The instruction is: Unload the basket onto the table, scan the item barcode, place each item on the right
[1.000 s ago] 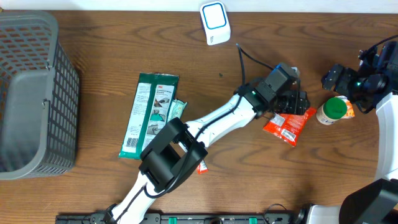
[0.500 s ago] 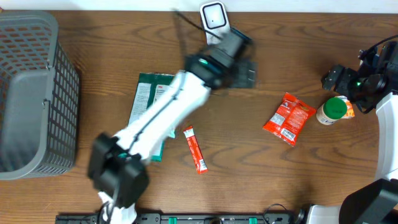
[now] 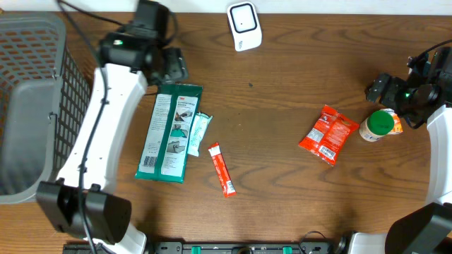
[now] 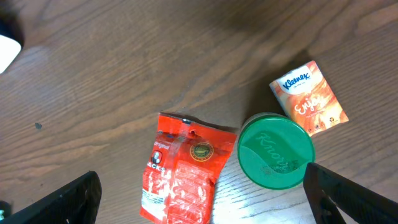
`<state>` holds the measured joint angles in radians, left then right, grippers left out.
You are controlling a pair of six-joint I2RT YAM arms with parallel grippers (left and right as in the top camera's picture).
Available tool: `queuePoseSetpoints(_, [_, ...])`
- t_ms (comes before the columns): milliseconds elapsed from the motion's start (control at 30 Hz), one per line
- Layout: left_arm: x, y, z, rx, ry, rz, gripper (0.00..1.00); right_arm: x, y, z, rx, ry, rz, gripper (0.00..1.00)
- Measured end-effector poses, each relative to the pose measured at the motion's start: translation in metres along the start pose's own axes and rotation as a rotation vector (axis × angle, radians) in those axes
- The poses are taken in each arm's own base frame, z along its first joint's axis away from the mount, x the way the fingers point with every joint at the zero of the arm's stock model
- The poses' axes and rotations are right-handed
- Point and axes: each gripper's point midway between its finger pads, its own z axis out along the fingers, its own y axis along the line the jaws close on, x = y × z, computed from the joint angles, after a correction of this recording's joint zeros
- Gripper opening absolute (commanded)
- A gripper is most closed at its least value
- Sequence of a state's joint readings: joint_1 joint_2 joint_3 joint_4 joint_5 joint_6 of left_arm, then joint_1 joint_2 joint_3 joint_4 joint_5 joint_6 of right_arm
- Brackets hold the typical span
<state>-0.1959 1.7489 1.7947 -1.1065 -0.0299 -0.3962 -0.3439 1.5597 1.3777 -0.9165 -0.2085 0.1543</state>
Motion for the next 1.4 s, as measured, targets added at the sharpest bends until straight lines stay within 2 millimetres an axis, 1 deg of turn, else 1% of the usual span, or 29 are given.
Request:
queuePoseSetpoints(67, [-0.004, 0.013, -0.003, -0.015, -0.006, -0.023, 0.85, 0.000, 0.000, 0.000, 0.000, 0.000, 0.000, 0.99])
queuePoseSetpoints(133, [-0.007, 0.021, -0.004, -0.023, -0.008, -0.040, 0.85, -0.002, 0.000, 0.000, -0.002, -0.010, -0.003, 0.99])
queuePoseSetpoints(167, [-0.008, 0.023, -0.004, -0.026, -0.008, -0.046, 0.85, -0.007, 0.001, 0.000, -0.004, -0.029, -0.007, 0.99])
queuePoseSetpoints(233, [-0.009, 0.026, -0.003, -0.029, -0.009, -0.052, 0.85, -0.012, 0.002, 0.000, -0.007, -0.047, -0.012, 0.99])
queuePoseSetpoints(367, [-0.009, 0.027, -0.003, -0.030, -0.009, -0.052, 0.85, -0.013, 0.003, 0.000, -0.016, -0.053, -0.005, 0.99])
queuePoseSetpoints(433, [-0.009, 0.027, -0.003, -0.030, -0.009, -0.052, 0.85, -0.013, 0.012, -0.001, -0.066, -0.048, 0.032, 0.99])
queuePoseSetpoints(500, [-0.009, 0.027, -0.003, -0.030, -0.009, -0.053, 0.86, -0.008, 0.025, -0.002, -0.146, -0.018, 0.072, 0.99])
queuePoseSetpoints(533, [-0.009, 0.027, -0.003, -0.030, -0.009, -0.053, 0.85, -0.005, 0.029, -0.002, -0.168, -0.007, 0.079, 0.99])
queuePoseSetpoints(567, [-0.009, 0.027, -0.003, -0.030, -0.009, -0.053, 0.85, -0.001, 0.035, -0.004, -0.204, 0.013, 0.090, 0.96])
queuePoseSetpoints(600, [-0.009, 0.027, -0.003, -0.030, -0.009, -0.053, 0.86, 0.003, 0.040, -0.005, -0.235, 0.035, 0.101, 0.73])
queuePoseSetpoints(667, [-0.009, 0.027, -0.003, -0.030, -0.009, -0.052, 0.85, 0.012, 0.045, -0.006, -0.260, 0.077, 0.129, 0.07])
queuePoseSetpoints(700, [-0.009, 0.027, -0.003, -0.030, -0.009, -0.052, 0.86, 0.017, 0.046, -0.007, -0.268, 0.101, 0.147, 0.01])
queuePoseSetpoints(767, [-0.009, 0.027, -0.003, -0.030, -0.009, -0.052, 0.85, 0.027, 0.050, -0.008, -0.276, 0.147, 0.175, 0.01])
queuePoseSetpoints(833, [-0.009, 0.027, -0.003, -0.030, -0.009, -0.052, 0.86, 0.033, 0.059, -0.008, -0.283, 0.168, 0.168, 0.01])
queuePoseSetpoints(867, [-0.009, 0.027, -0.003, -0.030, -0.009, -0.052, 0.86, 0.037, 0.067, -0.007, -0.290, 0.181, 0.153, 0.01])
queuePoseSetpoints(900, [-0.009, 0.027, -0.003, -0.030, -0.009, -0.052, 0.86, 0.045, 0.079, -0.004, -0.298, 0.202, 0.124, 0.01])
queuePoseSetpoints(933, [-0.009, 0.027, -0.003, -0.030, -0.009, -0.052, 0.86, 0.049, 0.084, -0.002, -0.296, 0.212, 0.106, 0.01])
queuePoseSetpoints(967, [-0.009, 0.027, -0.003, -0.030, -0.009, -0.052, 0.86, 0.058, 0.095, 0.001, -0.295, 0.232, 0.074, 0.01])
queuePoseSetpoints(1033, [-0.009, 0.027, -0.003, -0.030, -0.009, -0.052, 0.86, 0.084, 0.115, 0.012, -0.264, 0.277, 0.006, 0.02])
queuePoseSetpoints(1100, [-0.009, 0.027, -0.003, -0.030, -0.009, -0.053, 0.86, 0.103, 0.128, 0.025, -0.220, 0.286, -0.053, 0.02])
queuePoseSetpoints(1133, [-0.009, 0.027, -0.003, -0.030, -0.009, -0.053, 0.86, 0.109, 0.131, 0.030, -0.206, 0.281, -0.071, 0.02])
queuePoseSetpoints(1167, [-0.009, 0.027, -0.003, -0.030, -0.008, -0.052, 0.86, 0.121, 0.136, 0.039, -0.182, 0.283, -0.102, 0.02])
queuePoseSetpoints(1200, [-0.009, 0.027, -0.003, -0.030, -0.009, -0.052, 0.86, 0.128, 0.141, 0.046, -0.164, 0.267, -0.132, 0.01])
queuePoseSetpoints(1300, [-0.009, 0.027, -0.003, -0.030, -0.009, -0.052, 0.86, 0.148, 0.151, 0.067, -0.134, 0.215, -0.203, 0.01])
queuePoseSetpoints(1400, [-0.009, 0.027, -0.003, -0.029, -0.009, -0.053, 0.86, 0.158, 0.155, 0.087, -0.116, 0.133, -0.253, 0.01])
